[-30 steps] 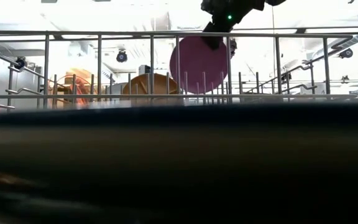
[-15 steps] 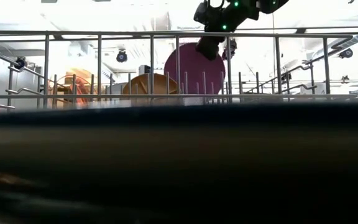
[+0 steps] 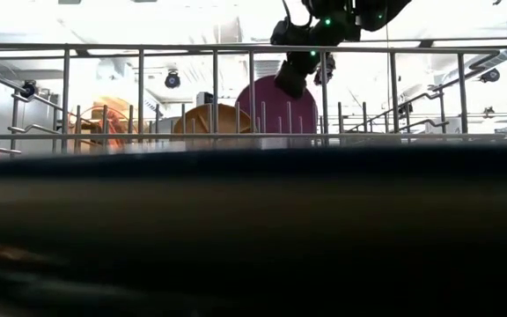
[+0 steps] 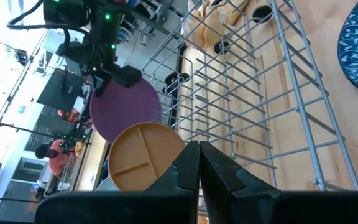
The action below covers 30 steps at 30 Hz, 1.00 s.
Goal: Sort dishes
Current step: Put the violet plate into the dish rack, then put the blue plate into the dish rack
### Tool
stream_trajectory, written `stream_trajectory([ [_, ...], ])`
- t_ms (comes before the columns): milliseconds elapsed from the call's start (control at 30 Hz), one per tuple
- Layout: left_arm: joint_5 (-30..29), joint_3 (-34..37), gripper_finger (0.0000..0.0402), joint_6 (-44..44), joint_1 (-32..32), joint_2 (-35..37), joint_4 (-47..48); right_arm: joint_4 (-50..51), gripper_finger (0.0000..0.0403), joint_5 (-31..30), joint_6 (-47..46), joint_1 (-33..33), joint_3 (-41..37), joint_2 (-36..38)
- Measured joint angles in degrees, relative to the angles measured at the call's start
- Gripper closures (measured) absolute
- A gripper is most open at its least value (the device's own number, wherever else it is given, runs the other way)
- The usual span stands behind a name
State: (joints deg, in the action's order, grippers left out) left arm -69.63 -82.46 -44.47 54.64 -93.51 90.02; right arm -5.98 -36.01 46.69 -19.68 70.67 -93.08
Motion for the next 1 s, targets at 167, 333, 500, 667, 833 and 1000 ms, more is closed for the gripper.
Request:
stream_trajectory([
  [167, 0.0, 0.0, 0.0401, -0.02, -0.01, 0.0, 0.0, 0.89, 0.0394, -0.01, -0.17, -0.11, 0.0, -1.06],
  [333, 0.0, 0.0, 0.0401, -0.01, 0.02, 0.0, 0.0, 2.75, 0.0394, -0.06, -1.11, -0.15, 0.0, -1.6],
  [500, 0.0, 0.0, 0.0401, -0.12, 0.0, 0.0, -0.02, 3.19, 0.0386, -0.06, -1.33, -0.15, 0.0, -1.68],
  [667, 0.0, 0.0, 0.0401, -0.16, -0.01, 0.0, -0.02, 4.48, 0.0344, 0.02, -3.06, -0.11, 0.0, -1.68],
  [833, 0.0, 0.0, 0.0401, -0.17, -0.01, 0.0, -0.07, 4.64, 0.0299, -0.76, -3.91, -0.11, 0.01, -1.68],
  [1000, -0.01, 0.0, 0.0401, -0.2, -0.01, 0.0, -0.19, 4.66, 0.0263, -3.87, -3.55, -0.11, 0.67, -1.68],
])
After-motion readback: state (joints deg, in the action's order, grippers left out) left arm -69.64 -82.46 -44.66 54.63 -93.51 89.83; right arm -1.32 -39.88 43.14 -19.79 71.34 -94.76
